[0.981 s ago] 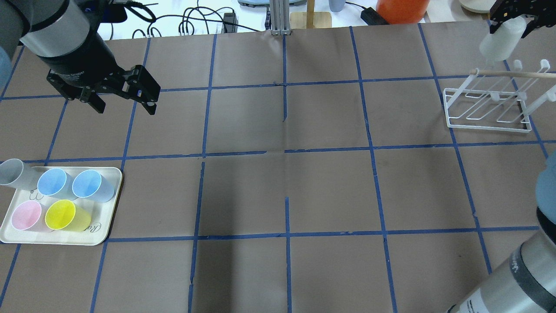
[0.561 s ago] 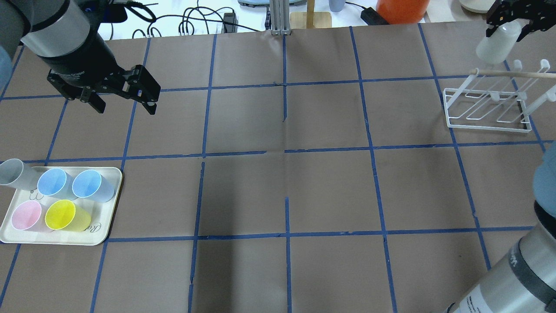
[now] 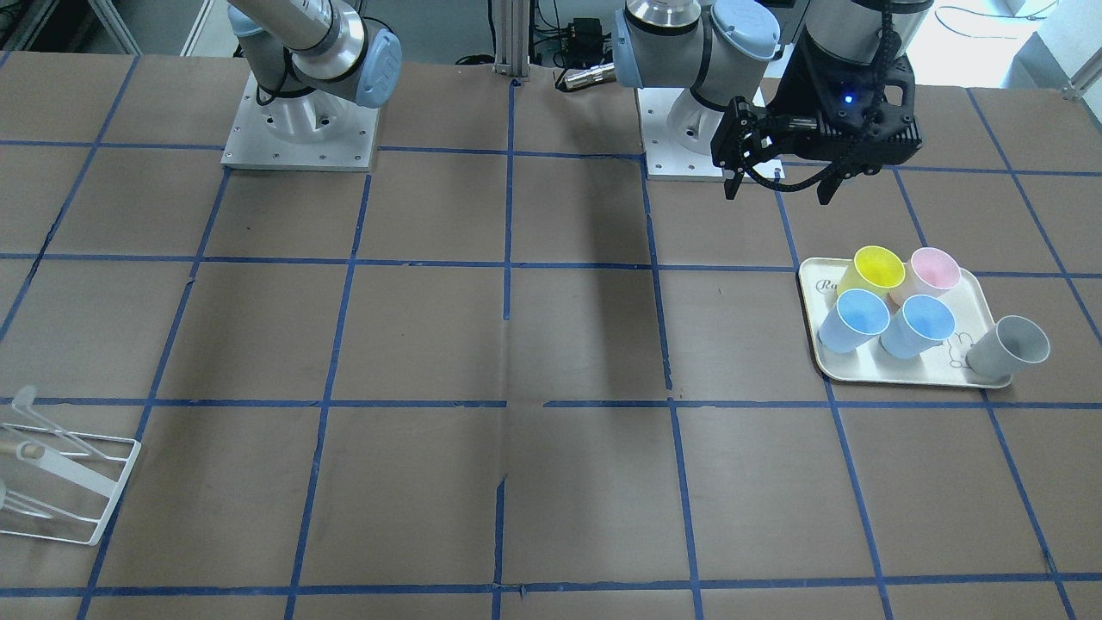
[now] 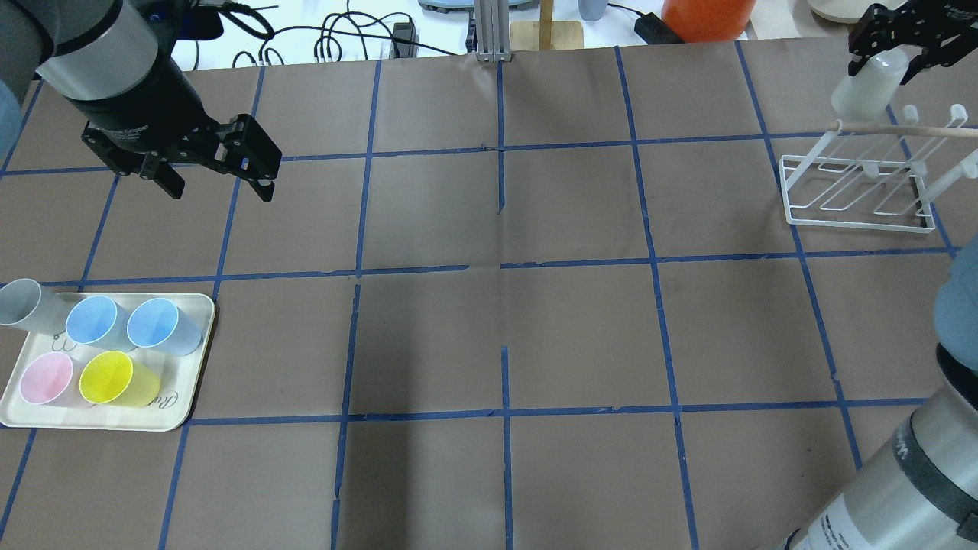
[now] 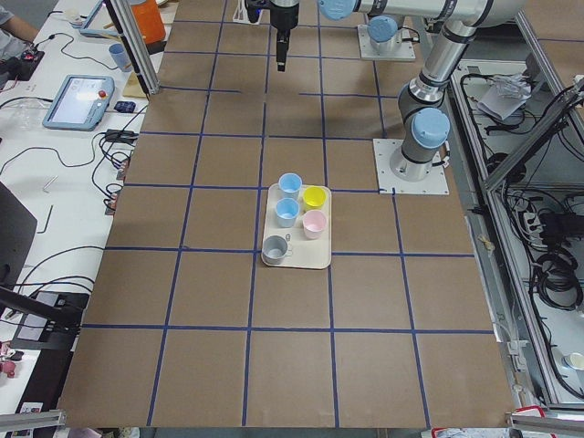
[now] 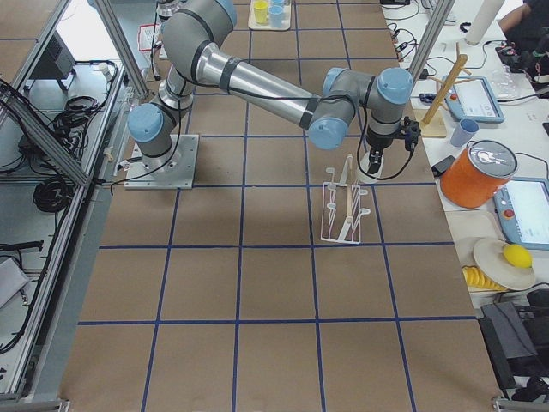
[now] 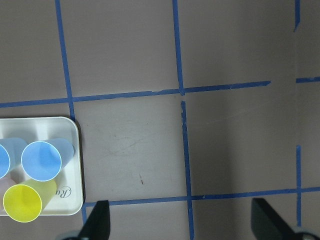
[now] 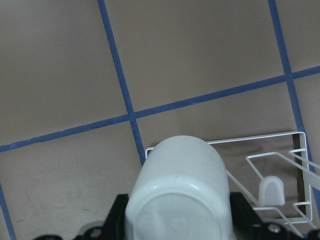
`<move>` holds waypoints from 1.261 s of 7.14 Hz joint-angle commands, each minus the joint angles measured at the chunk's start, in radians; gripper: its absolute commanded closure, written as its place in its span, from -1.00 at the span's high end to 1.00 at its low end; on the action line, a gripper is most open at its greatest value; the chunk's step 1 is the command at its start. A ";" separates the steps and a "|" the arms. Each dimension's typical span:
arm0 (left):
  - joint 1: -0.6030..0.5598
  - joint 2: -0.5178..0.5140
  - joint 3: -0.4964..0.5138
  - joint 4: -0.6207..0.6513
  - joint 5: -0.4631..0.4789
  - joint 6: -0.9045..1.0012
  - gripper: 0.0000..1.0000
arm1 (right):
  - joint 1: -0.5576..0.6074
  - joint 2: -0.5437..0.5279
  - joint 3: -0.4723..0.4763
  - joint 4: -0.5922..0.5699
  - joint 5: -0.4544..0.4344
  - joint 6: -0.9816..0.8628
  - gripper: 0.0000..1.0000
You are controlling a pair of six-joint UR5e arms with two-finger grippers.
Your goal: Transfer IKEA cup to right arm and place on rack
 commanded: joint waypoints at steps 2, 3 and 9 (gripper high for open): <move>0.000 0.001 0.000 0.000 0.001 0.001 1.00 | 0.000 0.018 0.007 0.004 -0.002 0.004 0.05; 0.000 -0.001 0.000 0.000 0.001 0.001 1.00 | 0.000 0.019 0.009 0.007 -0.002 0.004 0.30; 0.000 -0.001 0.000 0.000 0.001 0.001 1.00 | 0.000 0.005 -0.012 0.032 -0.007 0.006 1.00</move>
